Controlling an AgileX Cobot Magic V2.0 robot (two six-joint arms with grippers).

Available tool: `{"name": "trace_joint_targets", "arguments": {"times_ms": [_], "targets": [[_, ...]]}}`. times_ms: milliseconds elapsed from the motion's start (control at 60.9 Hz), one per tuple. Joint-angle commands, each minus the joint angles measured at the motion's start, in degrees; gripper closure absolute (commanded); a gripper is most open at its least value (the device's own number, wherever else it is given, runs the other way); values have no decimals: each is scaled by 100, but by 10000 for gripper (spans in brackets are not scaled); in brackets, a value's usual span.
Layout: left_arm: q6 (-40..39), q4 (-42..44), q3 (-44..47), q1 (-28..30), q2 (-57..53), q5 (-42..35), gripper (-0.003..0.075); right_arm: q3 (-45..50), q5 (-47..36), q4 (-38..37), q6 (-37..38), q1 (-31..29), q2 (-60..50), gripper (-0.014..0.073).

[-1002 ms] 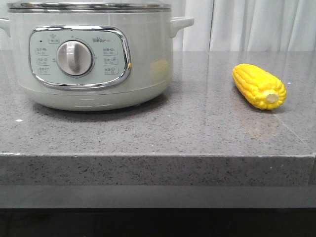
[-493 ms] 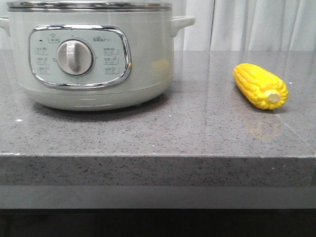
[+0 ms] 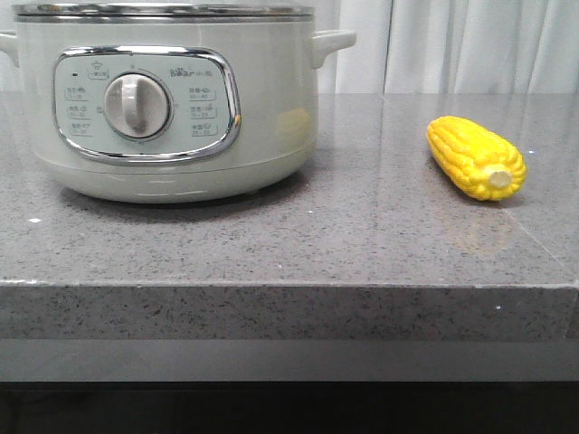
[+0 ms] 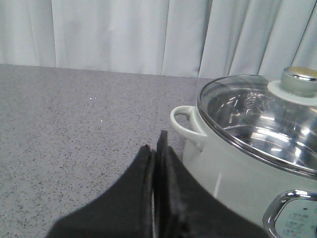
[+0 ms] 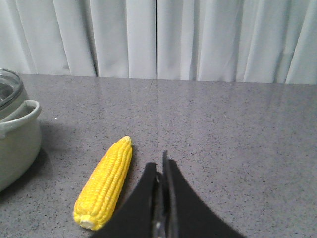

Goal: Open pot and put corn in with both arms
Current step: 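Grasp the lid knob with the left gripper and lift the glass lid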

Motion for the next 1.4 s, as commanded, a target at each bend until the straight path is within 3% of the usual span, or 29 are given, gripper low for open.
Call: {"name": "trace_joint_targets", "arguments": {"times_ms": [0, 82, 148, 214, 329, 411, 477, 641, 871, 1150, 1380], "targets": [[-24, -60, -230, 13, 89, -424, 738, -218, -500, -54, -17, 3, 119, 666], [-24, -60, -230, 13, 89, -424, 727, -218, -479, -54, -17, 3, 119, 657], [-24, -60, -230, 13, 89, -413, 667, -218, -458, -54, -17, 3, 119, 605], [-24, -60, -230, 13, 89, -386, 546, -218, -453, -54, -17, 3, 119, 503], [-24, -60, -230, 13, 93, -371, 248, -218, -423, -54, -17, 3, 119, 225], [-24, -60, -230, 13, 93, -381, 139, -218, -395, -54, -17, 3, 119, 78], [-43, -176, -230, 13, 102, -405, 131, -218, -394, -54, -17, 3, 119, 25], [-43, -271, -387, -29, 264, -278, 133, -218, -394, -54, -17, 3, 119, 27], [308, -271, -1588, -564, 1278, 244, 133, -218, -394, -54, -17, 3, 119, 27], [343, -336, -4069, -1543, 3410, 1823, 133, -191, -371, -54, -17, 3, 119, 27], [343, -620, -6267, -1699, 5012, 3403, 133, -187, -284, -54, -17, 3, 119, 27]]}}
